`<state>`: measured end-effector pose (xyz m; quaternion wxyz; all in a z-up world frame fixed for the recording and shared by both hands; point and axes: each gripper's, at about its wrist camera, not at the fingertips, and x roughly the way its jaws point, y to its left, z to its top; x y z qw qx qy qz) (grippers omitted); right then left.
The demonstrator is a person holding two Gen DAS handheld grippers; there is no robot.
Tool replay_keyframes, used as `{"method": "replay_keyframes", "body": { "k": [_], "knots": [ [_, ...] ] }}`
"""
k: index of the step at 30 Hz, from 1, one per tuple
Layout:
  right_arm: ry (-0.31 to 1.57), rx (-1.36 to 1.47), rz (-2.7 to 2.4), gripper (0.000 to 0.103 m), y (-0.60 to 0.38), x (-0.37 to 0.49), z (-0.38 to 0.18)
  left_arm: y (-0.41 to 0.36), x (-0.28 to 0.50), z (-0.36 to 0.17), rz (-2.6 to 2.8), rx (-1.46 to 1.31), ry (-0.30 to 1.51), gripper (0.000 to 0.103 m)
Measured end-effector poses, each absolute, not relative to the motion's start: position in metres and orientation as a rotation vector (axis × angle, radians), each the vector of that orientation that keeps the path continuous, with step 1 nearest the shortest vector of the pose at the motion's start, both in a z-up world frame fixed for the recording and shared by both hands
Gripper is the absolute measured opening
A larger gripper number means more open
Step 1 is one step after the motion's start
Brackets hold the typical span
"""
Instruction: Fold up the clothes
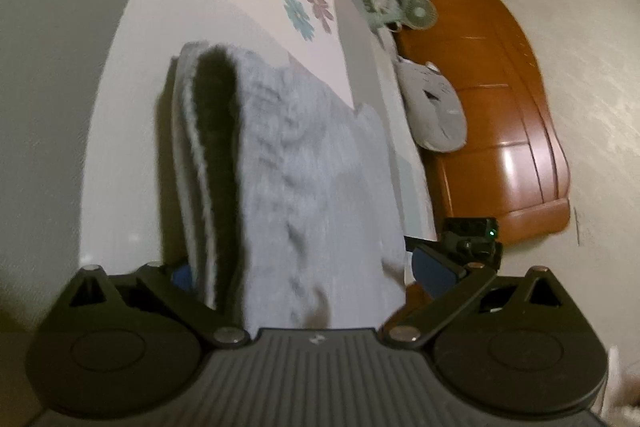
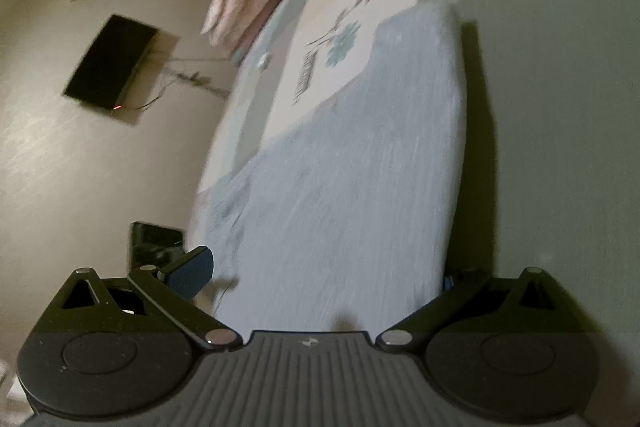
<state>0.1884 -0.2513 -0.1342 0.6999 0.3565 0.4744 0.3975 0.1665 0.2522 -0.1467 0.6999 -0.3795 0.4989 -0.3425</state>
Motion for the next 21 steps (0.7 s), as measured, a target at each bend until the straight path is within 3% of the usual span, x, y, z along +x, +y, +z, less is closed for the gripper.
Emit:
{"method": "replay_keyframes", "body": {
  "k": [6,8,12,13,19,20,21],
  "knots": [
    [1.019,0.884,0.896,0.103,-0.246,0.211,-0.141,0.240,0.192,-0.146,-0.745,-0.836,1.118,0.099],
    [1.025,0.883,0.896,0.101,-0.246,0.213,-0.141,0.241,0.189,-0.146,-0.744,-0.818,1.109,0.093],
    [0.987,0.890,0.916,0.083,-0.263,0.203,-0.150,0.272,0.179,-0.164,-0.685,-0.910,1.100,0.044],
    [0.979,0.926,0.920,0.083,-0.266,0.204,-0.153,0.277,0.179,-0.170,-0.672,-0.932,1.108,0.040],
    [0.993,0.881,0.896,0.083,-0.250,0.215,-0.151,0.265,0.190,-0.167,-0.691,-0.857,1.125,0.039],
    [0.995,0.857,0.892,0.080,-0.247,0.215,-0.149,0.264,0.190,-0.167,-0.690,-0.859,1.123,0.039],
    [0.997,0.835,0.886,0.070,-0.244,0.216,-0.149,0.264,0.190,-0.168,-0.689,-0.862,1.121,0.039]
  ]
}}
